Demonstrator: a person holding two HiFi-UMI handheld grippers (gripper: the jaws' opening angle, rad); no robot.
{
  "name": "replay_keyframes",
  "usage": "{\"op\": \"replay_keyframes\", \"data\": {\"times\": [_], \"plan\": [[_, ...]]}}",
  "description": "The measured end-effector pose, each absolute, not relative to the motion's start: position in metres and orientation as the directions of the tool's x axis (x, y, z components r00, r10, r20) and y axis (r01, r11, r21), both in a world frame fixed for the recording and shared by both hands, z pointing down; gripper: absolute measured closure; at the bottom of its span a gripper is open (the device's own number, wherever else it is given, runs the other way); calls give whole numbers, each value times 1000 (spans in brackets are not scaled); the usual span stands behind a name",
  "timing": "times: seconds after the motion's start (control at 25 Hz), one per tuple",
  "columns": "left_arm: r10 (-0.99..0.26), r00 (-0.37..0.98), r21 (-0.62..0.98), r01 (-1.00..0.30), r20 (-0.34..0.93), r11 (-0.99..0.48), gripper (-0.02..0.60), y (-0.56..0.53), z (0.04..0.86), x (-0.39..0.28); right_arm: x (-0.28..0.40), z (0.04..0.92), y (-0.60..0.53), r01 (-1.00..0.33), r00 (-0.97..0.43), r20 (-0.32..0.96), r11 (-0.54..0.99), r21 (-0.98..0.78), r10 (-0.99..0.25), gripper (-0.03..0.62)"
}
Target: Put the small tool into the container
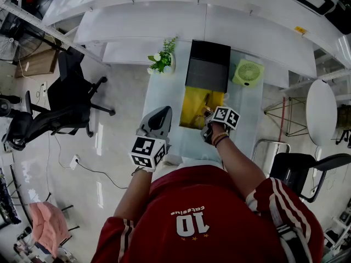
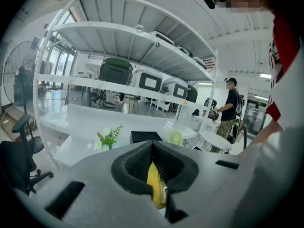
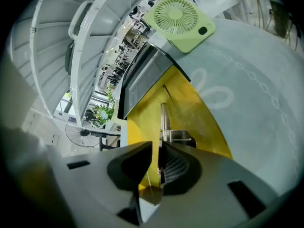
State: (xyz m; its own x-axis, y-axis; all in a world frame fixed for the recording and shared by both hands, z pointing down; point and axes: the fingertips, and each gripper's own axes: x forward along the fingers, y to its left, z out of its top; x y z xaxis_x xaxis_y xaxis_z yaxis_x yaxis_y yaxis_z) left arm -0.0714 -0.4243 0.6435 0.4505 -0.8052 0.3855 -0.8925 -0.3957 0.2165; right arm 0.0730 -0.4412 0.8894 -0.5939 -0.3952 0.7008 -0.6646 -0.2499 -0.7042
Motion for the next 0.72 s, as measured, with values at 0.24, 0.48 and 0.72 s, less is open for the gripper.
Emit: {"op": "replay_keyframes", "data": {"times": [0.24, 0.48, 0.72], "plan": [[-806, 448, 213, -894, 387, -395, 581, -425, 641, -72, 78, 888, -438, -661, -590, 715, -285, -694, -375, 529], [-803, 457, 209, -889, 382, -407, 581, -424, 638, -69, 88, 888, -434, -653, -578, 731, -332, -681, -364, 523], [-802, 476, 221, -879, 361, -423, 581, -418, 633, -70, 97, 885, -418, -662, -566, 746, -346, -665, -350, 517]]}}
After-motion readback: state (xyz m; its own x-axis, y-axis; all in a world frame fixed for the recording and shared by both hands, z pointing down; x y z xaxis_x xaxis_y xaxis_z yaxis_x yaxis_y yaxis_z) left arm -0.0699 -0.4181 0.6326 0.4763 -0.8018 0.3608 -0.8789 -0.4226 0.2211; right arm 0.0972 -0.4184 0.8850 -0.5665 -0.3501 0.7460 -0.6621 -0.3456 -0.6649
